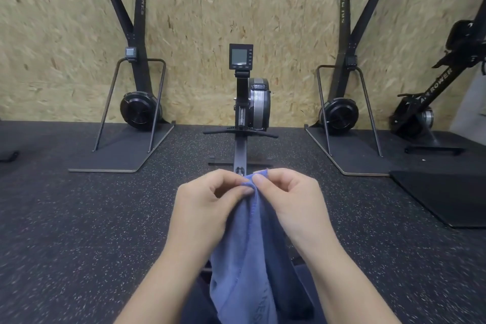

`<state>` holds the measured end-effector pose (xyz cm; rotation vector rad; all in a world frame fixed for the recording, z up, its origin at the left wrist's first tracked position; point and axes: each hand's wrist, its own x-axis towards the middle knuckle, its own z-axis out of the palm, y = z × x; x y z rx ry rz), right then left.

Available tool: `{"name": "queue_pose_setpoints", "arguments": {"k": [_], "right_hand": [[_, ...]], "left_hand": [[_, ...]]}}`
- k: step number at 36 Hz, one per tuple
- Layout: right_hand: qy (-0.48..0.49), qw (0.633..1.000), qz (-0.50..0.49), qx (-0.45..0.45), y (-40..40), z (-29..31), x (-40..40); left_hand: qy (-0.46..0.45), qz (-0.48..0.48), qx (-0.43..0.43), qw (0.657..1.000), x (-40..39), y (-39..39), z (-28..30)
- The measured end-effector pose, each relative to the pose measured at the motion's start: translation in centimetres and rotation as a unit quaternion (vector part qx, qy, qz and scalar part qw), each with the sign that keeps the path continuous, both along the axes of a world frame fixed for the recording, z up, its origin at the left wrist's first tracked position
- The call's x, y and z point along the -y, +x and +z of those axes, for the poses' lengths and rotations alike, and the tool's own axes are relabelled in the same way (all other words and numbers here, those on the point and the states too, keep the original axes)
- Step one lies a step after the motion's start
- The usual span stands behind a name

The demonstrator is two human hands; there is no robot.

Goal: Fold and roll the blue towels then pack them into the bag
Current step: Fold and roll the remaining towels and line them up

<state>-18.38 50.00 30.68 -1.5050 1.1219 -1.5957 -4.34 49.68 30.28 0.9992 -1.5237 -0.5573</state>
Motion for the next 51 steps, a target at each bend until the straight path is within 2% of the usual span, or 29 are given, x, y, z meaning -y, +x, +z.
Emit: {"name": "queue_pose_setpoints", "arguments": {"k": [8, 14, 17, 24, 34, 43, 48, 51], "right_hand": [[0.013, 0.998, 0.025, -0.051, -0.8, 0.7, -0.7], [0.009, 0.993, 0.034, -0.116, -0.9, 0.9, -0.9], [-0.01, 0.986, 0.03, -0.161, -0.9, 0.8, -0.9], [-0.029, 0.982, 0.05, -0.181, -0.7, 1.0, -1.2], [-0.028, 0.99, 0.024, -0.139, -0.3, 0.5, -1.0], [-0.01, 0.994, 0.018, -0.11, -0.1, -0.2, -0.8], [0.008, 0.996, 0.057, -0.071, -0.5, -0.5, -0.5], [0.038, 0.994, 0.097, -0.015, -0.6, -0.4, 0.0]], "left_hand": [[-0.061, -0.02, 0.032, 0.997, 0.0, -0.1, -0.1], [-0.093, 0.016, 0.081, 0.992, -0.1, 0.2, 0.2], [-0.099, 0.012, 0.08, 0.992, 0.0, 0.1, 0.4], [-0.104, 0.015, 0.078, 0.991, 0.1, 0.2, 0.6], [-0.069, 0.006, 0.054, 0.996, 0.0, 0.2, 0.6], [-0.104, 0.014, 0.071, 0.992, 0.4, 0.2, 0.1], [-0.109, 0.015, 0.083, 0.99, 0.9, 0.0, -0.2], [-0.072, 0.007, 0.062, 0.995, 1.4, -0.1, -0.4]]}}
